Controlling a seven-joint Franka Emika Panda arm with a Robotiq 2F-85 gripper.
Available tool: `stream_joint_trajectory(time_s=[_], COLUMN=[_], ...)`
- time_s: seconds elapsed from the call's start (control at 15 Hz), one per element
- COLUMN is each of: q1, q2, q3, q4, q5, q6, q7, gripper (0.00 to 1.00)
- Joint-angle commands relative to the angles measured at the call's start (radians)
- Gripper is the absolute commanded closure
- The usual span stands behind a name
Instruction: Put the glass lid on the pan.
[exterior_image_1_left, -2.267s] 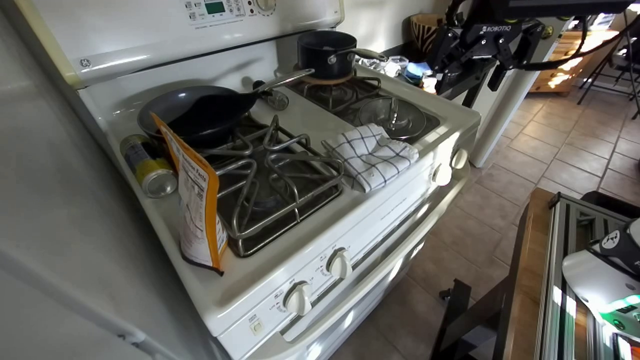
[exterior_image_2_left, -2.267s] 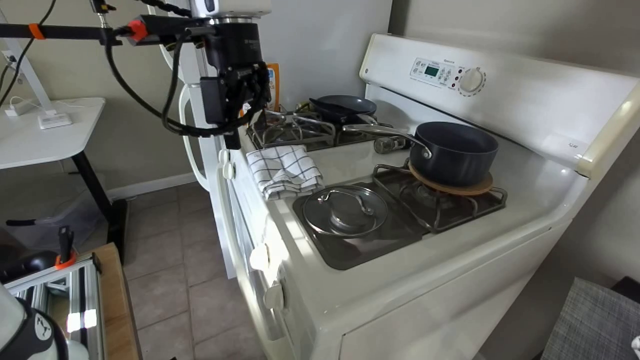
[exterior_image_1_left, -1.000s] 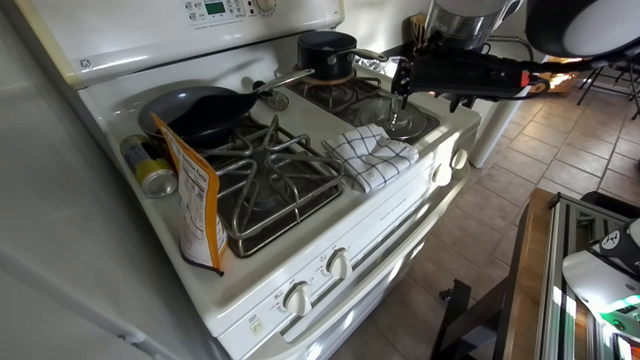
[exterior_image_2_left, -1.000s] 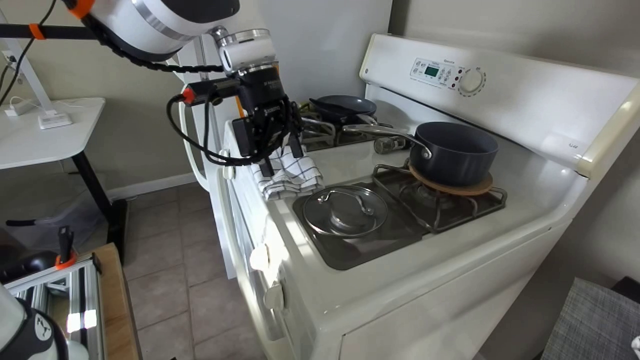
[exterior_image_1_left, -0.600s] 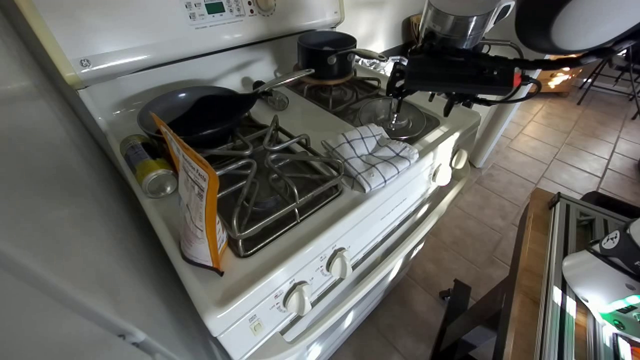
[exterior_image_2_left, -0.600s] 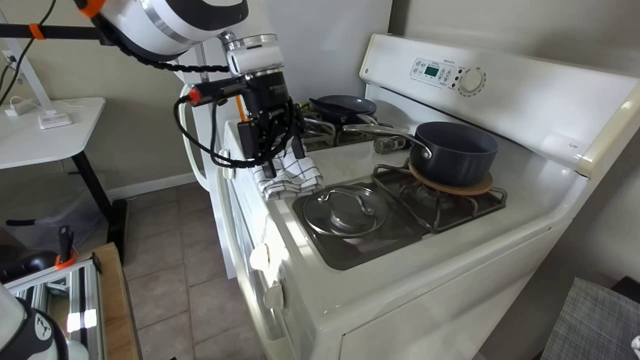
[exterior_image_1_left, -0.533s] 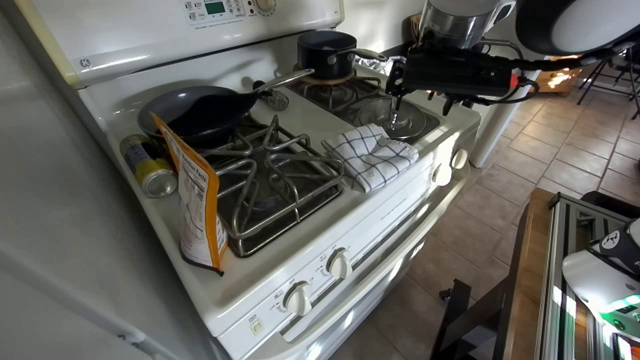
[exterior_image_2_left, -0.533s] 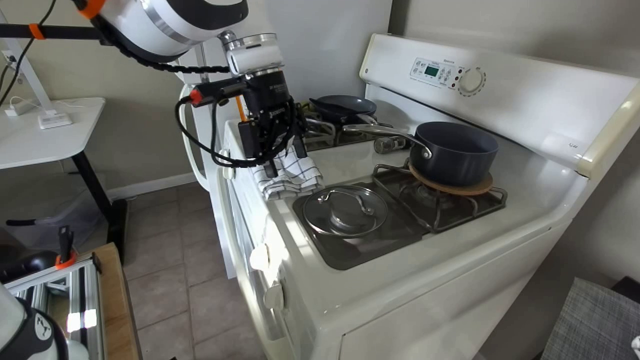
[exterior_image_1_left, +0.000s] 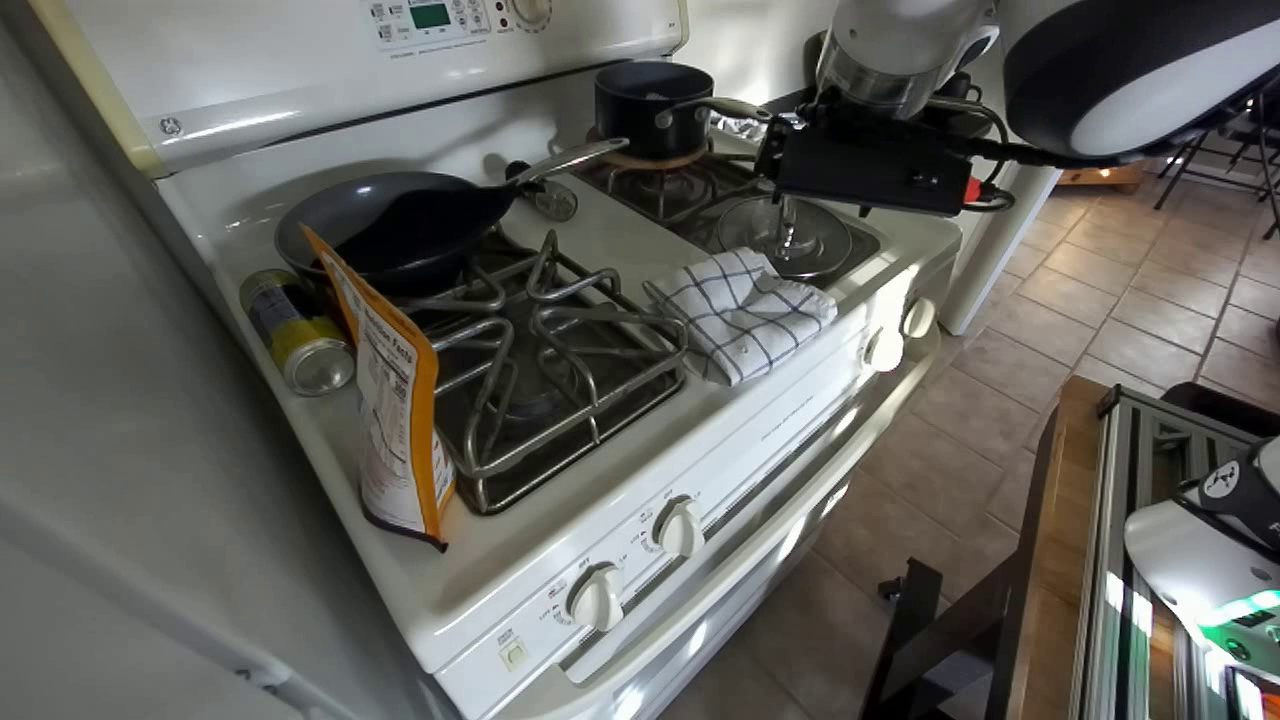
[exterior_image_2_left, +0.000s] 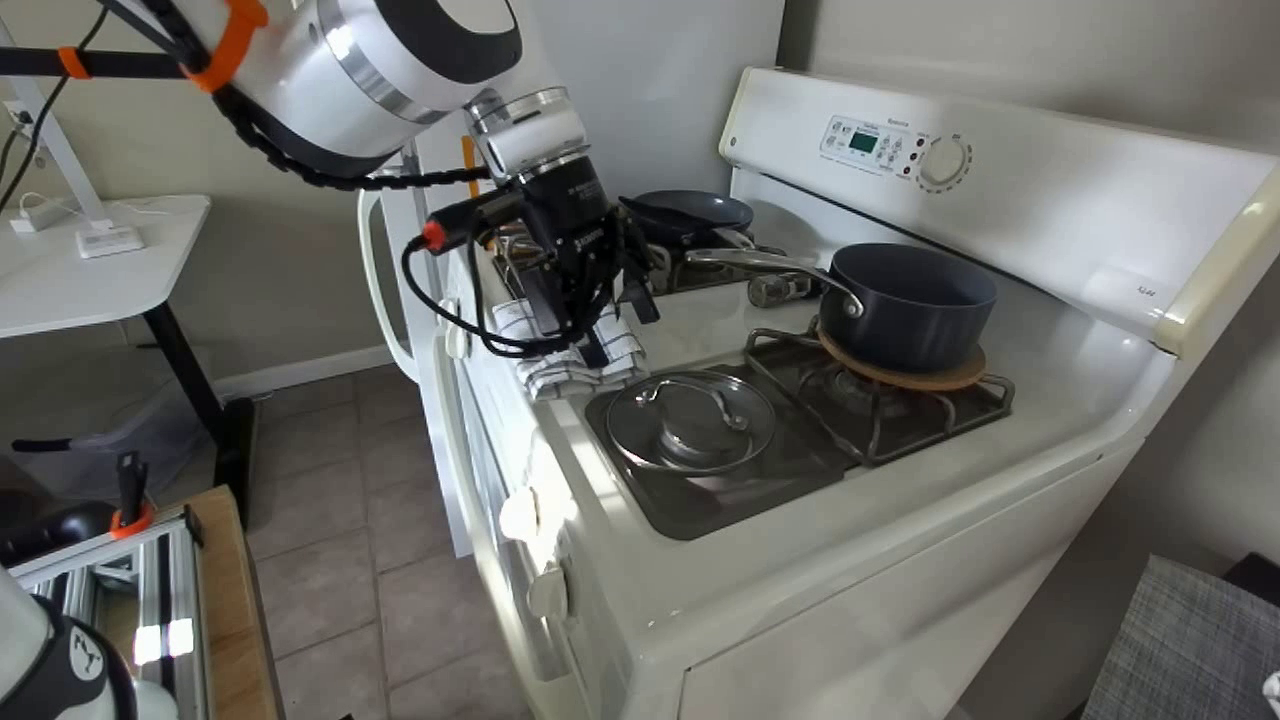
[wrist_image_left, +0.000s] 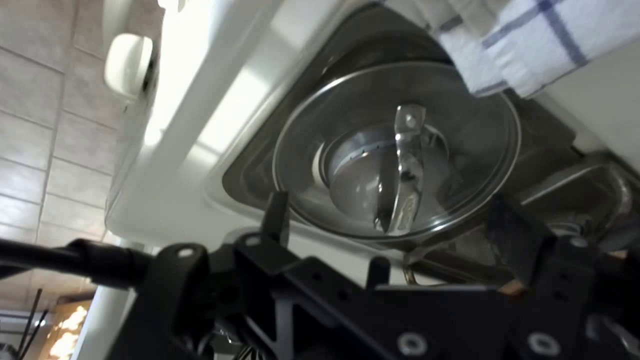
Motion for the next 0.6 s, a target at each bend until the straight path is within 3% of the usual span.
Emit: stream_joint_trajectory(time_s=[0.0, 0.27, 0.4, 0.53], q1=[-0.001, 0.051, 0.078, 0.102], q2=[0.057, 0.112, 0.142, 0.171], q3=[-0.018, -0.047, -0.060, -0.072], q4=[0.019, 0.051, 0.066, 0.080], q5=[-0.209, -0.311, -0.330, -0.334], q6=[0.004, -0.045, -0.066, -0.079], q7=[0.187, 0.248, 0.275, 0.309], gripper=[0.00, 0.00, 0.09, 0.11])
